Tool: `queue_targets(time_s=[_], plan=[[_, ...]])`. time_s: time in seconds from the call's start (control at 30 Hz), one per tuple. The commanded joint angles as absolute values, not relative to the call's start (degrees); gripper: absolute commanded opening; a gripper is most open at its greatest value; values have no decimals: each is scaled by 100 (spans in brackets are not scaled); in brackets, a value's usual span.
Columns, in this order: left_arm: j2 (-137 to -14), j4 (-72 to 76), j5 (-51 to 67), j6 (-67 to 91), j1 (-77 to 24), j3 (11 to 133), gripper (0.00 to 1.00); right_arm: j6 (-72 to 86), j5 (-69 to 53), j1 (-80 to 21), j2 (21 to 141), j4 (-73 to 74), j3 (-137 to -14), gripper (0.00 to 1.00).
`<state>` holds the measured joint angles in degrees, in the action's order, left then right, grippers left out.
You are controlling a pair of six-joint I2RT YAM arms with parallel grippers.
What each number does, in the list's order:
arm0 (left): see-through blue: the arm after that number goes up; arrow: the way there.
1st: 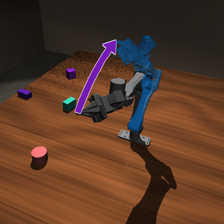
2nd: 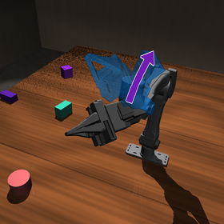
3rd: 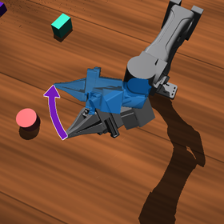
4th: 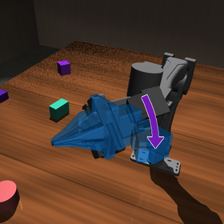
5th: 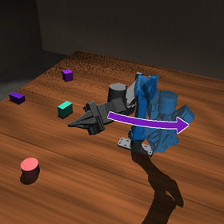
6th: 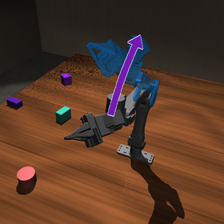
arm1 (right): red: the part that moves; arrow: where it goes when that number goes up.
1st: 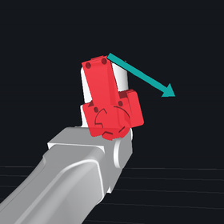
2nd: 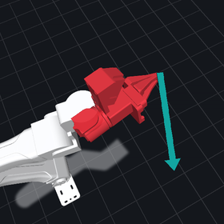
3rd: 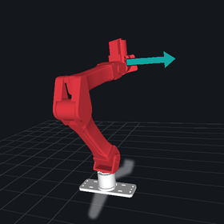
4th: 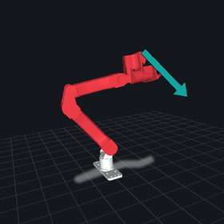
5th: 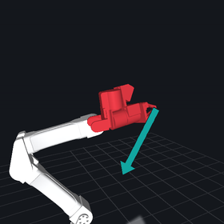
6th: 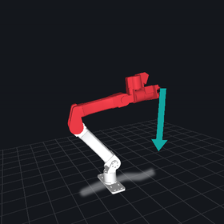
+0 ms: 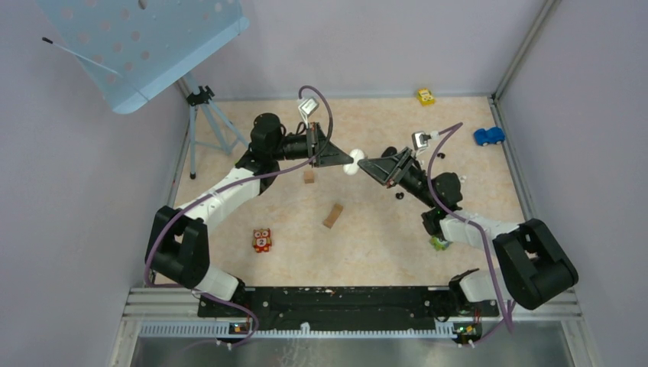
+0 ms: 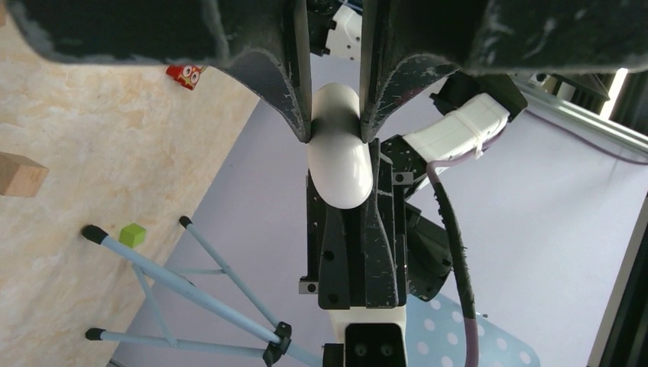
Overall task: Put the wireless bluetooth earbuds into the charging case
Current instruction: Pass from the left arm to the right
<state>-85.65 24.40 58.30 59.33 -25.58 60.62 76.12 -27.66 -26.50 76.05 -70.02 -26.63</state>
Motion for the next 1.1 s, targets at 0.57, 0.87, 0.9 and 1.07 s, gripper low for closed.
queue_targets(time_s=[0.57, 0.87, 0.9, 1.07], plan=[[-8558, 3199, 6122, 6328, -2554, 5981, 0, 8260, -3166, -2637, 8325, -8870, -2864, 45], [-8571, 3190, 6101, 6329, -2552, 5953, 0, 8336, -3242, -2639, 8441, -9005, -3018, 41], [-8575, 3183, 6089, 6328, -2553, 5951, 0, 8347, -3239, -2641, 8452, -9020, -3023, 39], [-8578, 3160, 6088, 6319, -2553, 5933, 0, 8358, -3242, -2639, 8470, -9051, -3025, 29]])
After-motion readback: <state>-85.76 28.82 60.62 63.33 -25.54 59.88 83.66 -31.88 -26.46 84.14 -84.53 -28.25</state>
